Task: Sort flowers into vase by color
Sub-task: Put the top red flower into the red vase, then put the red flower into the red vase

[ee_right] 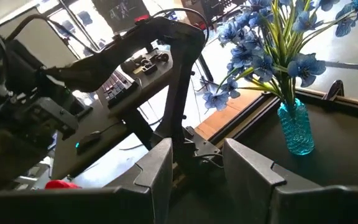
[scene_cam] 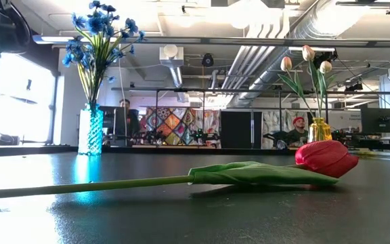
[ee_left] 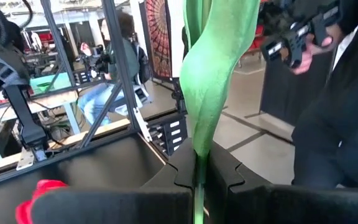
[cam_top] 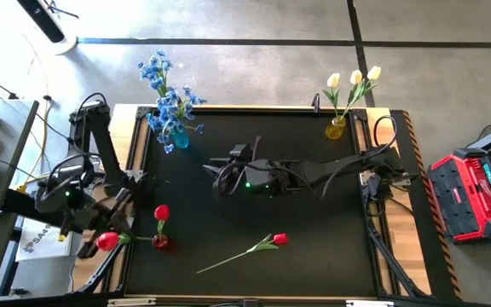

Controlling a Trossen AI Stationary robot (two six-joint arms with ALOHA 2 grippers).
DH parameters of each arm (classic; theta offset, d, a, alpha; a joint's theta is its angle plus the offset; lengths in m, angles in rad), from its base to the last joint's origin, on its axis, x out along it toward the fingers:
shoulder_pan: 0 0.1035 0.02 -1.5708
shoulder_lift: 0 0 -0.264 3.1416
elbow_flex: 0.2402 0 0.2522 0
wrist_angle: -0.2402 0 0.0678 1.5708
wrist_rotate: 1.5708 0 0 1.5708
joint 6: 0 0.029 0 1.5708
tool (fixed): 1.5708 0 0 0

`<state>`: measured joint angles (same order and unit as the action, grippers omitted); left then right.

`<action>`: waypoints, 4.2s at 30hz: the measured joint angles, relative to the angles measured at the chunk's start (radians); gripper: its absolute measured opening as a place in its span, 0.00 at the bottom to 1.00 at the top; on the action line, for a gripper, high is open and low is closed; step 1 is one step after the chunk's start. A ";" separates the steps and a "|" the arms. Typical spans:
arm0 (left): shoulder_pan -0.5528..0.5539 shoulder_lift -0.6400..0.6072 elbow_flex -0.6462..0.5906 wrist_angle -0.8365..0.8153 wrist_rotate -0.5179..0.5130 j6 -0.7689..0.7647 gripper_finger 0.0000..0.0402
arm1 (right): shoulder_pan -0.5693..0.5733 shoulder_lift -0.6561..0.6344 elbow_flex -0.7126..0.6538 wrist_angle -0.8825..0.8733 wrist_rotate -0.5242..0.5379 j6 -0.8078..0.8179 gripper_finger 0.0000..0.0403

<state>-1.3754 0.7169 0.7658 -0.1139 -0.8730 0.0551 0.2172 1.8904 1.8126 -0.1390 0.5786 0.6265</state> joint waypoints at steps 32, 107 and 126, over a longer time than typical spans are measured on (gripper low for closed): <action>-0.002 0.200 0.000 -0.052 -0.243 -0.252 0.00 | 0.042 0.000 0.000 0.054 -0.010 -0.044 0.32; -0.085 0.081 0.001 -0.724 0.656 -1.580 0.41 | 0.224 0.344 -0.030 -0.707 -0.575 -0.344 0.40; -0.085 0.081 0.003 -0.726 0.576 -1.670 0.41 | 0.195 0.367 -0.030 -0.652 -0.658 -0.362 0.16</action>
<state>-1.4601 0.7979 0.7692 -0.8402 -0.2969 -1.6151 0.4117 2.2574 1.7824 -0.7914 -0.0796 0.2644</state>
